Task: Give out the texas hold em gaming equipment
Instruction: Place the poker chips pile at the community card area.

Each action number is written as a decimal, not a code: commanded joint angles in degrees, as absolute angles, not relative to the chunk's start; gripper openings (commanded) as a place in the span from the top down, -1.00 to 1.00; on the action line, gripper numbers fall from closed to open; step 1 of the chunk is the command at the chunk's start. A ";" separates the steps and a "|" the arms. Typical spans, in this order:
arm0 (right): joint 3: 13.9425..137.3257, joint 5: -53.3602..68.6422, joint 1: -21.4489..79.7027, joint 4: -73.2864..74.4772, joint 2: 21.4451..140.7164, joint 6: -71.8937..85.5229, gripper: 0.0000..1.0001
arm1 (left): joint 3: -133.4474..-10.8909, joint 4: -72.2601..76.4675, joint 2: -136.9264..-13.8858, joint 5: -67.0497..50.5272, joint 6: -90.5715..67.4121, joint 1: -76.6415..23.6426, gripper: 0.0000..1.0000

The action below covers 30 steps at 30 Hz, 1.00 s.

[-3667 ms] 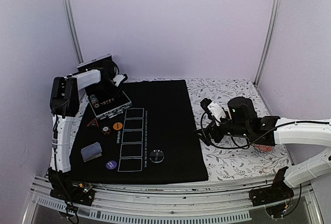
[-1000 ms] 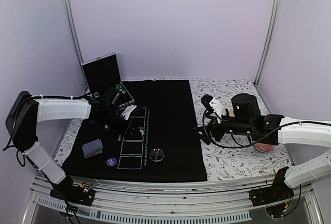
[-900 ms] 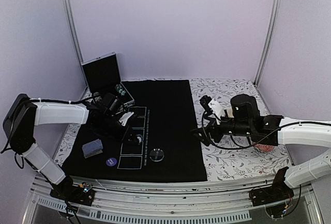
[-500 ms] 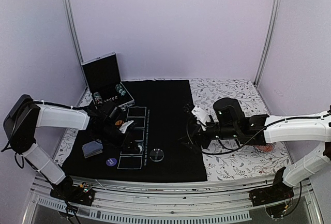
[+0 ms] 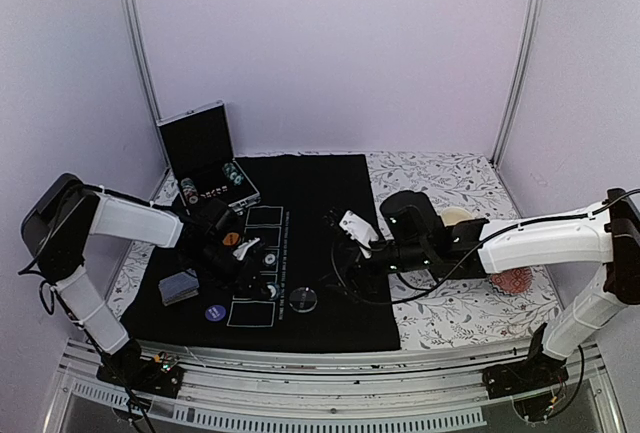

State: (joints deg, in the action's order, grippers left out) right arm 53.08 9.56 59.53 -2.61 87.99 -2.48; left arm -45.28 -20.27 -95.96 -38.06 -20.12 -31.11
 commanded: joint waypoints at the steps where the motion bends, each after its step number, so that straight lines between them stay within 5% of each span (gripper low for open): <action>1: 55.87 12.15 59.95 -5.22 90.82 -3.31 -0.97 | -46.31 -20.09 -97.87 -36.90 -19.34 -29.41 0.88; 7: 57.39 12.89 59.94 -4.13 92.98 -3.29 -0.97 | -47.55 -21.61 -99.21 -35.44 -18.63 -29.18 0.70; 13: 57.30 13.22 59.96 -3.60 92.57 -3.12 -0.97 | -49.93 -24.27 -98.88 -29.05 -17.77 -29.05 0.27; 25: 56.69 13.10 59.94 -2.92 91.85 -2.81 -0.97 | -54.80 -29.86 -97.03 -23.33 -14.27 -31.15 -0.05; 30: 56.43 13.20 59.92 -2.79 91.94 -2.64 -0.97 | -57.69 -34.76 -96.61 -16.98 -11.17 -35.16 -0.58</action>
